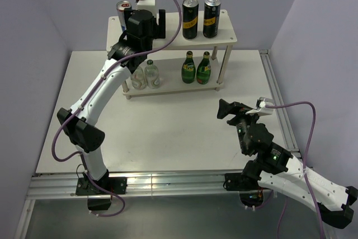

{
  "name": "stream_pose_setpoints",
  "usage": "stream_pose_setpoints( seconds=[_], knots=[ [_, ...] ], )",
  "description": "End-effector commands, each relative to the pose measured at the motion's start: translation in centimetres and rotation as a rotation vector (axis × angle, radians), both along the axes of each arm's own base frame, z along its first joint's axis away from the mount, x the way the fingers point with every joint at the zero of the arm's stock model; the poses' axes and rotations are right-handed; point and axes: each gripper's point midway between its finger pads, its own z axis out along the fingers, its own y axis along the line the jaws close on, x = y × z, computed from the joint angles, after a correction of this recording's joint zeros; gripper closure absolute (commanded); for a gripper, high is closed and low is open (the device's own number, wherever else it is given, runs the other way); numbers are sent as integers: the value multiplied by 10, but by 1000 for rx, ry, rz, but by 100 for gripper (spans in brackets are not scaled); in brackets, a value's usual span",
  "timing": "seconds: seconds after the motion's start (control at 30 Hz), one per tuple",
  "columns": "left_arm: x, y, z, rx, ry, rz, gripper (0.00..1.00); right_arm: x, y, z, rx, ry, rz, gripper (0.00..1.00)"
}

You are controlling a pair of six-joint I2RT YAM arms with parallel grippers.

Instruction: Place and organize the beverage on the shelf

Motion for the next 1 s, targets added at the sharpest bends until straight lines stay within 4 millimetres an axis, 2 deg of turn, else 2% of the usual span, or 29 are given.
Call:
stream_pose_setpoints(
  seconds=[0.0,0.3,0.4,0.47,0.57,0.6,0.67,0.7,0.77,0.8,0.87,0.9,0.93,0.97],
  knots=[
    [-10,5,23,-46,-48,-10,12,0,-4,1,21,-6,-20,0],
    [-30,3,15,-52,-33,-7,11,0,-5,0,20,-6,-21,0],
    [-48,2,14,-48,-26,9,6,0,-5,1,23,-7,-23,0],
    [-60,4,6,-54,-5,28,5,0,-5,1,21,-7,-23,0],
    [-90,6,-19,-81,58,39,4,1,-5,-1,12,-2,-32,0],
    [-112,4,-43,-55,101,5,3,2,-6,-2,7,1,-37,0],
    [-139,-2,-71,-58,144,-56,3,2,-3,-3,-1,4,-28,0],
    [-167,-6,-98,-42,174,-119,3,3,-1,-3,-4,4,-21,0],
    [-193,-9,-122,-66,208,-169,1,5,12,-4,-17,4,32,0],
    [-214,-1,-139,-48,249,-182,1,6,19,-3,-21,1,62,0],
    [-229,10,-140,-115,289,-152,3,9,34,-5,-57,17,114,0],
    [-237,21,-132,-131,291,-147,6,8,39,14,-36,8,139,0],
    [-244,36,-133,-109,308,-119,6,9,43,8,-82,61,145,0],
    [-248,42,-128,-123,303,-114,3,9,45,19,-70,72,148,0]
  ],
)
